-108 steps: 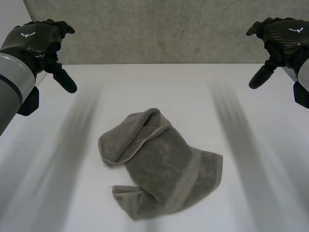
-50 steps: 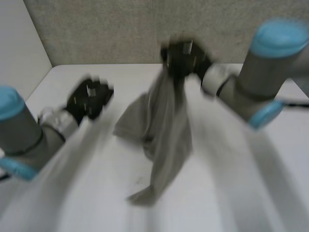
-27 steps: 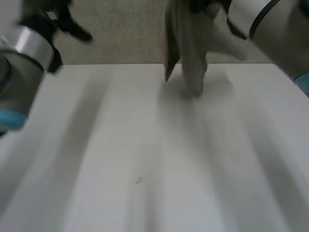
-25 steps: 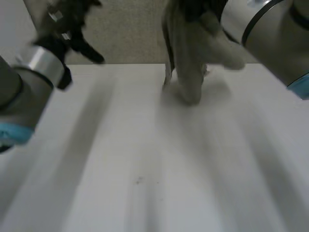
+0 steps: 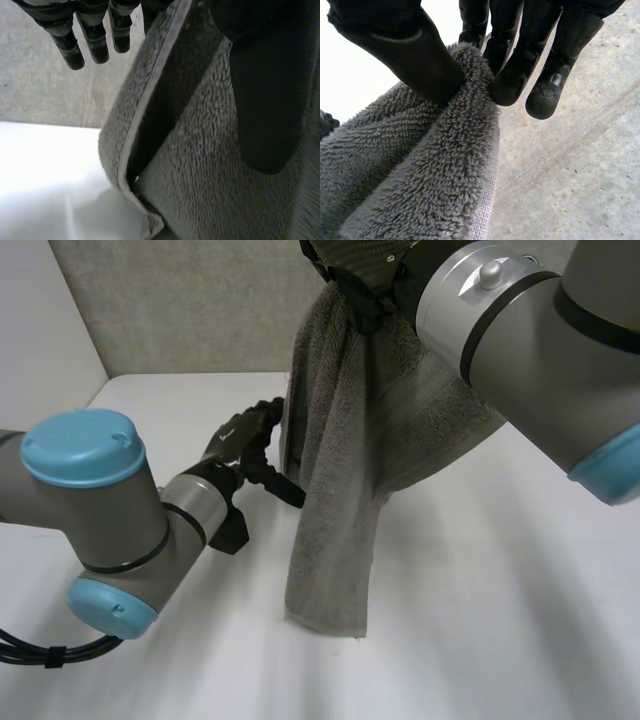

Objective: Fold the towel.

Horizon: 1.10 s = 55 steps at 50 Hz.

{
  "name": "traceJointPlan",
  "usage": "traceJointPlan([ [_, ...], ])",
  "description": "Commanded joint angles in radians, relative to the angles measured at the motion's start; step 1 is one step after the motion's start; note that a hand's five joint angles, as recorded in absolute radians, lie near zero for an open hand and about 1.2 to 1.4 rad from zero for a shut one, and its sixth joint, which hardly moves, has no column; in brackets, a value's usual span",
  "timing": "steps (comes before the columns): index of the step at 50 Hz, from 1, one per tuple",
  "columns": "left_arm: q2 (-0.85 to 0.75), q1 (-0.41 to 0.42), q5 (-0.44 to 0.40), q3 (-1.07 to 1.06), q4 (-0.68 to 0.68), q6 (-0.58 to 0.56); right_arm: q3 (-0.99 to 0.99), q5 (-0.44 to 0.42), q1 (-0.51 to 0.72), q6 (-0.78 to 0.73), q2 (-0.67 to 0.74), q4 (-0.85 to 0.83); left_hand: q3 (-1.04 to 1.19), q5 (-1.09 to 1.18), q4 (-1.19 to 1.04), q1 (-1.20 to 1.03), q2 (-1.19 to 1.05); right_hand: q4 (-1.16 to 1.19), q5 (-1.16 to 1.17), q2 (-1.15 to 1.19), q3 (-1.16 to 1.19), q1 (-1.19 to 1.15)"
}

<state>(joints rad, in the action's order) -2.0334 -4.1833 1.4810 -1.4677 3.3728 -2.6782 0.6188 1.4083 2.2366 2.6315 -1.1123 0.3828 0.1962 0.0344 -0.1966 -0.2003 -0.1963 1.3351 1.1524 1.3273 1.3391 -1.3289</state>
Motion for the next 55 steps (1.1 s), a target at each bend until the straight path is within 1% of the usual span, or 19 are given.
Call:
traceJointPlan([
  [1, -0.074, 0.003, 0.016, 0.030, 0.026, -0.046, 0.097, -0.014, 0.011, -0.002, -0.084, -0.001, 0.082, 0.069, -0.081, -0.078, -0.082, 0.061, 0.069, 0.069, 0.057, -0.067],
  [7, -0.142, 0.000, 0.082, 0.085, 0.108, -0.137, 0.137, -0.009, 0.011, 0.001, -0.133, 0.001, 0.161, 0.148, -0.161, -0.157, -0.161, 0.061, 0.069, 0.069, 0.057, -0.067],
  [17, -0.169, 0.000, 0.076, 0.115, 0.126, -0.140, 0.232, -0.014, 0.000, -0.001, -0.236, 0.013, 0.164, 0.151, -0.164, -0.160, -0.164, 0.061, 0.069, 0.069, 0.057, -0.067],
  [24, -0.165, 0.019, 0.076, 0.105, 0.126, -0.086, 0.288, -0.014, 0.006, -0.001, -0.307, 0.013, 0.164, 0.151, -0.164, -0.160, -0.164, 0.061, 0.069, 0.069, 0.057, -0.067],
  [29, -0.160, 0.038, 0.048, 0.084, 0.119, 0.030, 0.317, -0.017, 0.005, -0.004, -0.350, 0.010, 0.176, 0.163, -0.175, -0.172, -0.176, 0.061, 0.069, 0.069, 0.057, -0.067],
  [35, -0.127, 0.058, -0.025, 0.018, 0.123, 0.052, 0.328, -0.015, -0.005, -0.004, -0.357, 0.008, 0.161, 0.148, -0.161, -0.157, -0.161, 0.061, 0.069, 0.069, 0.057, -0.067],
  [41, -0.114, 0.065, -0.028, -0.006, 0.132, 0.043, 0.355, -0.017, -0.005, -0.004, -0.357, 0.011, 0.188, 0.175, -0.187, -0.183, -0.187, 0.061, 0.069, 0.069, 0.057, -0.067],
  [42, -0.116, 0.066, -0.025, -0.003, 0.140, 0.044, 0.361, -0.017, -0.003, -0.002, -0.359, 0.013, 0.336, 0.323, -0.335, -0.332, -0.336, 0.061, 0.069, 0.069, 0.057, -0.067],
  [43, -0.122, 0.068, -0.021, 0.000, 0.151, 0.044, 0.361, -0.017, -0.003, -0.002, -0.359, 0.013, 0.631, 0.618, -0.630, -0.627, -0.631, 0.061, 0.069, 0.069, 0.057, -0.067],
  [44, -0.122, 0.068, -0.021, 0.000, 0.151, 0.044, 0.367, -0.017, -0.003, -0.004, -0.362, 0.013, 0.634, 0.621, -0.633, -0.630, -0.634, 0.061, 0.069, 0.069, 0.057, -0.067],
  [45, -0.128, 0.068, -0.007, 0.004, 0.169, 0.044, 0.367, -0.017, -0.003, -0.004, -0.362, 0.013, 0.892, 0.880, -0.892, -0.888, -0.892, 0.061, 0.069, 0.069, 0.057, -0.067],
  [46, -0.128, 0.068, -0.007, 0.004, 0.169, 0.044, 0.371, -0.017, -0.002, -0.002, -0.371, 0.013, 0.895, 0.882, -0.895, -0.891, -0.895, 0.061, 0.069, 0.069, 0.057, -0.067],
  [47, -0.131, 0.068, 0.019, 0.010, 0.187, 0.044, 0.372, -0.017, -0.002, -0.002, -0.388, 0.013, 1.145, 1.132, -1.145, -1.141, -1.145, 0.061, 0.069, 0.069, 0.057, -0.067],
  [49, -0.133, 0.068, 0.054, 0.010, 0.197, 0.040, 0.371, -0.017, -0.003, -0.002, -0.409, 0.013, 1.200, 1.187, -1.200, -1.196, -1.200, 0.061, 0.069, 0.069, 0.057, -0.067],
  [50, -0.125, 0.066, 0.097, 0.010, 0.198, 0.028, 0.369, -0.017, -0.005, -0.004, -0.429, 0.011, 1.200, 1.187, -1.200, -1.196, -1.200, 0.061, 0.069, 0.069, 0.057, -0.067],
  [51, -0.125, 0.066, 0.097, 0.010, 0.198, 0.027, 0.369, -0.017, -0.005, -0.004, -0.429, 0.011, 1.200, 1.187, -1.200, -1.196, -1.200, 0.061, 0.069, 0.069, 0.057, -0.067],
  [53, -0.073, 0.048, 0.181, 0.012, 0.175, -0.053, 0.355, -0.017, -0.006, -0.007, -0.471, 0.008, 1.200, 1.187, -1.200, -1.196, -1.200, 0.061, 0.069, 0.069, 0.057, -0.067],
  [54, -0.073, 0.048, 0.182, 0.012, 0.175, -0.054, 0.355, -0.017, -0.006, -0.007, -0.471, 0.008, 1.200, 1.187, -1.200, -1.196, -1.200, 0.061, 0.069, 0.069, 0.057, -0.067],
  [55, 0.000, 0.030, 0.199, 0.001, 0.156, -0.102, 0.340, -0.019, -0.017, -0.019, -0.501, 0.007, 1.200, 1.187, -1.200, -1.196, -1.200, 0.061, 0.069, 0.069, 0.057, -0.067],
])
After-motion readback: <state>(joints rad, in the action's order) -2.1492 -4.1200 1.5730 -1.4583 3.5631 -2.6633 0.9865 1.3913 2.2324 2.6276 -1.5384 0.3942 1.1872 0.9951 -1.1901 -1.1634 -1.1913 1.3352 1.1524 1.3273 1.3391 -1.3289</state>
